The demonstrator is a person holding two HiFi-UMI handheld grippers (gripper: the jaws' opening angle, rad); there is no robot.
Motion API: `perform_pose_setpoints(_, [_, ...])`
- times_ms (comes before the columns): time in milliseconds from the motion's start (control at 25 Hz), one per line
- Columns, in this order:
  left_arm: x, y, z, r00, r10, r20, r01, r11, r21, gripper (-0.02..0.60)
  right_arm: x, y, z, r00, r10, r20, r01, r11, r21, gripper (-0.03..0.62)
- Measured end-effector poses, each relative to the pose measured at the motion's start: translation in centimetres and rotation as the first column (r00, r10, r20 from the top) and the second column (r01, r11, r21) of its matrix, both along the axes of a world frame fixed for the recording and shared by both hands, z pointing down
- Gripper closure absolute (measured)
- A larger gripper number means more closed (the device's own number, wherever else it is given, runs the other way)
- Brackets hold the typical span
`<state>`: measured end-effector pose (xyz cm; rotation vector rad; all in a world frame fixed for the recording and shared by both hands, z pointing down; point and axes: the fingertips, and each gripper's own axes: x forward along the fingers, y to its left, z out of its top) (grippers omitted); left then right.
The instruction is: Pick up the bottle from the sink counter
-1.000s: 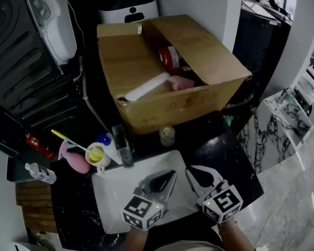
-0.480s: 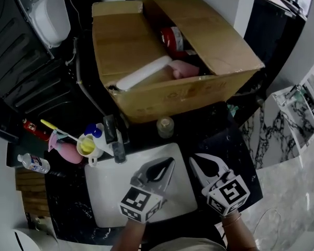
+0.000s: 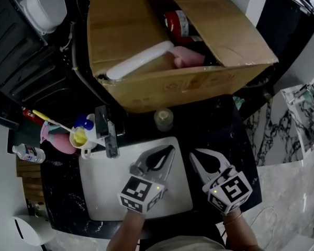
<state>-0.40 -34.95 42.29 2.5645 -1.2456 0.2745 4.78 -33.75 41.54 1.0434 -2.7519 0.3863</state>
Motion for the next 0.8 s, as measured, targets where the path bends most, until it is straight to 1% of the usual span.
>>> perform_pose_setpoints(240, [-0.2, -1.2, 1.8, 0.999, -0.036, 0.011, 0.036, 0.999, -0.039, 0.581, 0.2, -0.7, 1.2, 1.0, -0.016, 0.015, 0.017, 0.999, -0.031, 0.591])
perform_pose_setpoints(400, [-0.4, -1.8, 2.3, 0.997, -0.069, 0.019, 0.069, 0.997, -0.043, 0.581, 0.3, -0.9, 2.1, 1.0, -0.028, 0.011, 0.029, 0.998, -0.055, 0.591])
perform_pose_setpoints(520, [-0.1, -2.2, 2.9, 0.997, -0.061, 0.039, 0.063, 0.996, -0.059, 0.581, 0.2, -1.2, 2.7, 0.999, -0.031, 0.013, 0.032, 0.997, -0.071, 0.591])
perform_pose_setpoints(680, [0.3, -3.0, 3.3, 0.996, -0.056, 0.068, 0.059, 0.997, -0.053, 0.581, 0.0, -1.5, 3.2, 0.999, -0.039, 0.015, 0.04, 0.996, -0.076, 0.591])
perform_pose_setpoints(800, [-0.2, -3.7, 3.7, 0.993, -0.092, 0.071, 0.096, 0.994, -0.048, 0.581, -0.2, -1.7, 3.6, 0.999, -0.041, 0.013, 0.042, 0.996, -0.078, 0.591])
